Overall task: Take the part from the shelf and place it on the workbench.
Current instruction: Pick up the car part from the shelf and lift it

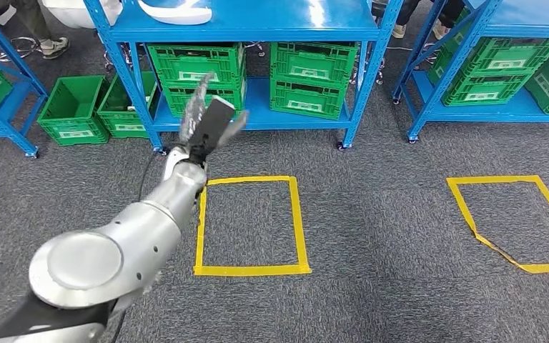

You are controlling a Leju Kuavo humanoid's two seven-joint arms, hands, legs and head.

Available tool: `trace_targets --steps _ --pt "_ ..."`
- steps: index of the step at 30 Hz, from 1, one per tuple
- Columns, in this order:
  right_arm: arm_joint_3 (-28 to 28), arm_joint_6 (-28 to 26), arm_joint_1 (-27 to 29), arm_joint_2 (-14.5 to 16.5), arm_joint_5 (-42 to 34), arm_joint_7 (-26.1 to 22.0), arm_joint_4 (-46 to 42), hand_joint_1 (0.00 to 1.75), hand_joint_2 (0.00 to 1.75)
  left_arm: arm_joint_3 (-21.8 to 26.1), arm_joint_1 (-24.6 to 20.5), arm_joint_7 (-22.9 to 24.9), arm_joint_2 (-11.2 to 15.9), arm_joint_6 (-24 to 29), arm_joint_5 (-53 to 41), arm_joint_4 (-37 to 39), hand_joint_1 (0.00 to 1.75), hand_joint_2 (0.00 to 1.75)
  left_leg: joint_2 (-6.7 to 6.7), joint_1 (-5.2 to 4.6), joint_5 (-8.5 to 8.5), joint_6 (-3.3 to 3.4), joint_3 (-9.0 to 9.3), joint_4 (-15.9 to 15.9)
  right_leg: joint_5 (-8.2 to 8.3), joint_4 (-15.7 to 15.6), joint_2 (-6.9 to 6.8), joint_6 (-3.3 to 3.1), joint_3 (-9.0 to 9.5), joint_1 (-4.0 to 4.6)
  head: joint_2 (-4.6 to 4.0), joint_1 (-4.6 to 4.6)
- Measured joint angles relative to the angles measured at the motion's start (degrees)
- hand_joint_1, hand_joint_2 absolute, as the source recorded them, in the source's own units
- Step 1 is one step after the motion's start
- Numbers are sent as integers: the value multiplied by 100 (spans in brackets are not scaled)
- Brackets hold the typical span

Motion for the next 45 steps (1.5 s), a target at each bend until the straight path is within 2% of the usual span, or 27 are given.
trace_targets --steps 4,7,9,10,11,12,14,15,16,17,18,19,21,24,27,34,45 --pt "-64 -9 -4 34 0 56 0 0 175 -2 -98 0 93 82 0 -1 0 0 15 0 0 0 0 -1 0 1 7 0 1 0 0 0" --pt "-111 -9 -5 70 2 91 0 0 175 -22 -120 36 259 209 38 -4 0 0 60 -1 -10 6 -5 -7 -1 5 28 2 6 0 0 1" --pt "-132 -10 -8 91 4 54 0 0 175 -150 157 407 496 -88 437 -130 0 0 158 -16 -29 28 13 -48 -8 0 41 -1 51 0 0 25" --pt "-141 -6 -8 98 7 -8 0 0 175 -340 491 855 715 -444 938 -319 0 0 227 -31 -45 33 51 -92 -15 1 49 -6 103 -2 0 48" --pt "-150 1 3 104 13 -89 1 0 175 -644 958 1653 1035 -824 1722 -626 0 0 298 -41 -50 29 97 -132 -20 6 61 -14 141 -2 0 58" --pt "-164 9 26 109 24 -181 3 0 175 -1048 1433 2689 1441 -1078 2759 -1037 0 0 354 -38 -55 13 130 -158 -16 15 73 -33 153 5 0 60" --pt "-210 23 97 117 51 -332 5 0 175 -2105 2199 5377 2480 -995 5248 -2230 0 0 405 14 -37 -26 96 -127 24 27 59 -83 39 59 0 12" --pt "-234 27 131 114 62 -382 5 0 175 -2677 2436 6525 3005 -809 6356 -3015 0 0 385 45 -25 -43 56 -92 48 21 30 -107 -42 93 0 -14" --pt "-255 30 159 106 67 -415 3 0 175 -3267 2615 7339 3486 -664 7226 -3921 0 0 336 64 -14 -60 22 -67 59 12 -18 -124 -101 124 0 -48" --pt "-270 32 172 97 69 -438 -1 0 175 -3844 2750 7733 3858 -611 7788 -4826 0 0 256 72 -8 -70 5 -57 55 2 -71 -138 -119 143 0 -77" --pt "-281 35 167 88 70 -452 -5 0 175 -4380 2842 7781 4085 -616 8027 -5641 0 0 150 71 -2 -78 13 -62 38 -2 -136 -150 -93 148 0 -99" --pt "-289 37 138 83 71 -461 -8 0 175 -4881 2921 7596 4194 -627 7980 -6311 0 0 44 67 1 -84 40 -75 15 -6 -197 -168 -41 145 0 -104" --pt "-294 46 18 83 70 -475 -9 0 175 -5732 3108 7129 4218 -646 7405 -7269 0 0 -99 55 -5 -92 97 -92 -35 -13 -270 -199 69 121 0 -66" --pt "-308 45 -114 109 68 -481 -3 0 175 -6681 3393 6887 4311 -626 6861 -8438 0 0 -97 38 -17 -97 101 -81 -72 -45 -246 -180 119 89 0 -37" --pt "-361 22 -88 121 67 -471 0 0 175 -7276 3516 6903 4477 -556 6817 -9311 0 0 -25 24 -21 -92 102 -79 -63 -51 -198 -147 116 69 0 -38" --pt "-425 -3 -73 120 89 -308 -1 0 175 -8054 3750 6973 4859 -539 6819 -10620 0 0 49 20 -22 -90 115 -80 -54 -47 -149 -124 105 67 0 -39" --pt "-434 -3 -74 122 106 -297 -1 0 175 -8476 3814 7001 5124 -531 6819 -11271 0 0 61 20 -21 -89 118 -81 -54 -40 -144 -124 106 64 0 -39"
